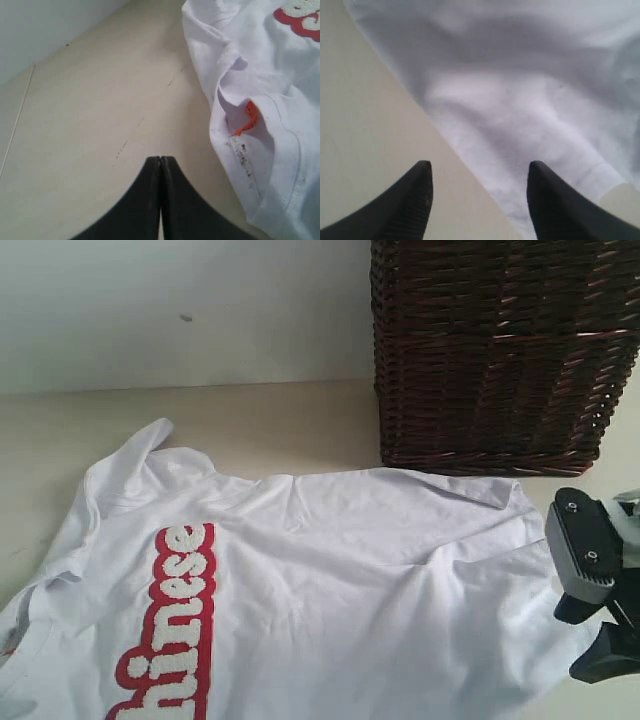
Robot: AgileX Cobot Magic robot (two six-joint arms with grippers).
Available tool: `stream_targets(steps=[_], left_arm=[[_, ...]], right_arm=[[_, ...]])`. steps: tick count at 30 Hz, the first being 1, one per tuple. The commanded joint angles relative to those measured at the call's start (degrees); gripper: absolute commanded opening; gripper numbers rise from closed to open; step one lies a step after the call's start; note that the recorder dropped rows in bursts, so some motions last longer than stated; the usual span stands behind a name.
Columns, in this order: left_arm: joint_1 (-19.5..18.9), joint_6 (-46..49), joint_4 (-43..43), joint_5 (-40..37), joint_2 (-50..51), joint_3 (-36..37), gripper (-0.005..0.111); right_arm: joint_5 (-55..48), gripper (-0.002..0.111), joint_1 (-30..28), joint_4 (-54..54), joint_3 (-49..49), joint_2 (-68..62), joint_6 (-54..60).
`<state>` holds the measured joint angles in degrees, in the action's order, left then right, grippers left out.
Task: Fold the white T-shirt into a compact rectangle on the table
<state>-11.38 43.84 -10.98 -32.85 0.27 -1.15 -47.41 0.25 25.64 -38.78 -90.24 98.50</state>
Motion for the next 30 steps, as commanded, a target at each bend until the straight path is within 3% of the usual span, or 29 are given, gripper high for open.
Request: stream_targets(steps=[1,2,6,8,14,17,19,21,23,30], left_arm=[[-0.1,-0.1,-0.2,0.6,-0.3,0.3,0.0],[-0.1,-0.1,-0.2,0.6,-0.3,0.3,0.0],[-0.1,-0.1,-0.2,0.6,-0.3,0.3,0.0],[-0.1,-0.1,-0.2,0.6,-0.3,0.3,0.0],[-0.1,-0.1,-0.2,0.6,-0.3,0.3,0.0],[-0.1,-0.1,-0.2,0.6,-0.3,0.3,0.0],[-0.1,-0.1,-0.2,0.6,-0.3,0.3,0.0],[-0.1,-0.1,-0.2,0.6,-0.3,0.3,0.0],[-0.1,-0.1,-0.2,0.6,-0.3,0.3,0.0],[-0.1,-0.1,-0.2,0.6,-0.3,0.3,0.0]], right_arm=[[2.2,0.052,-0.2,0.5,-0.4,-3.9,5.2],[2.0,0.05,-0.2,0.5,-0.4,-4.4,5.4],[3.9,0.013,-0.2,0.6,-0.4,-6.0,7.8],[6.6,0.0,-0.2,1.3,-0.4,-6.0,7.5],[-1.5,0.0,-0.2,2.9,-0.4,-3.5,4.9],[-5.1,0.008,-0.2,2.3,-0.4,-2.8,4.9],[-5.4,0.025,-0.2,1.8,-0.3,-2.9,6.1],[-4.2,0.048,-0.2,2.1,-0.3,-3.3,10.1],[-0.9,0.062,-0.2,4.2,0.2,-3.3,12.5],[3.6,0.057,-0.3,5.3,3.6,-5.7,18.4]])
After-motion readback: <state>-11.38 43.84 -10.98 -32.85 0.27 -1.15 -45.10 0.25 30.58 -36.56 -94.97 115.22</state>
